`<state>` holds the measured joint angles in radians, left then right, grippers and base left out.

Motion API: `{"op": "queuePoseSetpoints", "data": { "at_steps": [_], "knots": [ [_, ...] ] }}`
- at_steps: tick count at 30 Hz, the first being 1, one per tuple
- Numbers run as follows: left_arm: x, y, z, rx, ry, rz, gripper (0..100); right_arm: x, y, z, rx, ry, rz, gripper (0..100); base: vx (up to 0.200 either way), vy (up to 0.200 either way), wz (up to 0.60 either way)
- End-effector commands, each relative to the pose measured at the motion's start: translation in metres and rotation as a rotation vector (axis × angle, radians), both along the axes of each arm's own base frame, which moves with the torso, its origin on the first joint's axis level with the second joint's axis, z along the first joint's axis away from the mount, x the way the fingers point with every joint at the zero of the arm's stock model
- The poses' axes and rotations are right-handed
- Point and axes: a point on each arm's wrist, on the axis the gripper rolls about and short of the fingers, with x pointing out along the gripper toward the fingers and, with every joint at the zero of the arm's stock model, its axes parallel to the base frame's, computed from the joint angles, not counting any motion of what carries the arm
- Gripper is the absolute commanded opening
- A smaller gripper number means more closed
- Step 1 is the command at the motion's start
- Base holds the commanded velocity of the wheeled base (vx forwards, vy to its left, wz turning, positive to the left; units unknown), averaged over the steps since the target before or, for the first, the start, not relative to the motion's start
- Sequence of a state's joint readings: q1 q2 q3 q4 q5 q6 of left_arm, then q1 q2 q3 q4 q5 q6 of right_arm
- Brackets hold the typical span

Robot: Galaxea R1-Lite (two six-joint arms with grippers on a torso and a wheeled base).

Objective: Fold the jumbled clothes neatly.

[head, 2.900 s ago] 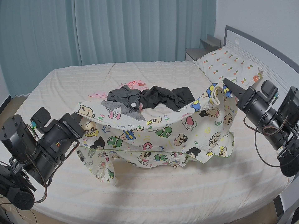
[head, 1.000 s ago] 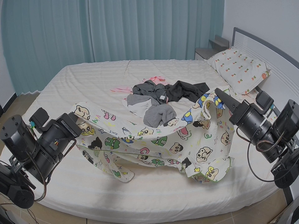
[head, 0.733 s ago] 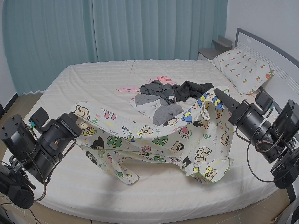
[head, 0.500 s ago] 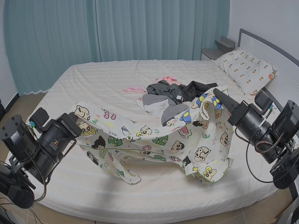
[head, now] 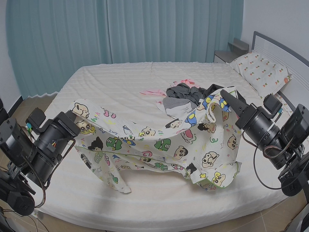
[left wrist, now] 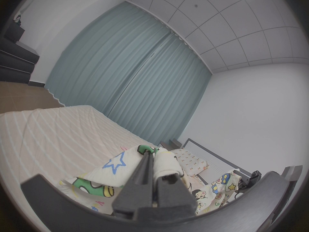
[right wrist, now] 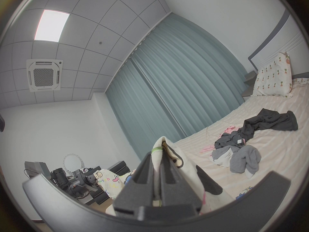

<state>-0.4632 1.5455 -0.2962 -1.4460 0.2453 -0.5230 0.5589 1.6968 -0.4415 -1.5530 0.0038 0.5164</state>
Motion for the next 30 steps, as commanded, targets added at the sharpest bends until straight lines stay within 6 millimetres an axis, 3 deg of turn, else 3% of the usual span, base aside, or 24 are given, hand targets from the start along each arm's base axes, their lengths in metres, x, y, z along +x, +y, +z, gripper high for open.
{"op": "queuePoseSetpoints", "data": {
  "at_steps": [1,13,19,22,27,30],
  "knots": [
    [0.000,0.001,0.000,0.000,0.000,0.003,0,0.000,0.000,0.001,0.007,-0.007,-0.004,0,0.000,0.200,0.00],
    [-0.001,0.001,0.002,-0.004,-0.008,0.005,0,-0.002,0.000,0.005,0.016,-0.019,-0.004,0,0.000,0.200,0.00],
    [-0.001,0.001,0.001,-0.003,-0.005,0.003,0,-0.002,0.001,0.004,0.013,-0.017,-0.001,0,0.000,0.000,0.00],
    [-0.002,0.000,0.002,-0.003,-0.007,-0.003,0,-0.003,0.000,0.005,0.005,-0.026,-0.006,0,-0.200,0.000,0.00],
    [-0.004,-0.002,0.004,-0.003,-0.016,-0.016,0,-0.007,0.001,0.031,-0.004,-0.155,-0.026,0,-0.200,0.000,0.00],
    [-0.009,0.000,0.006,0.063,-0.043,-0.002,0,-0.014,0.003,0.034,-0.031,-0.186,-0.018,0,-0.200,0.000,0.00]
  ]
}}
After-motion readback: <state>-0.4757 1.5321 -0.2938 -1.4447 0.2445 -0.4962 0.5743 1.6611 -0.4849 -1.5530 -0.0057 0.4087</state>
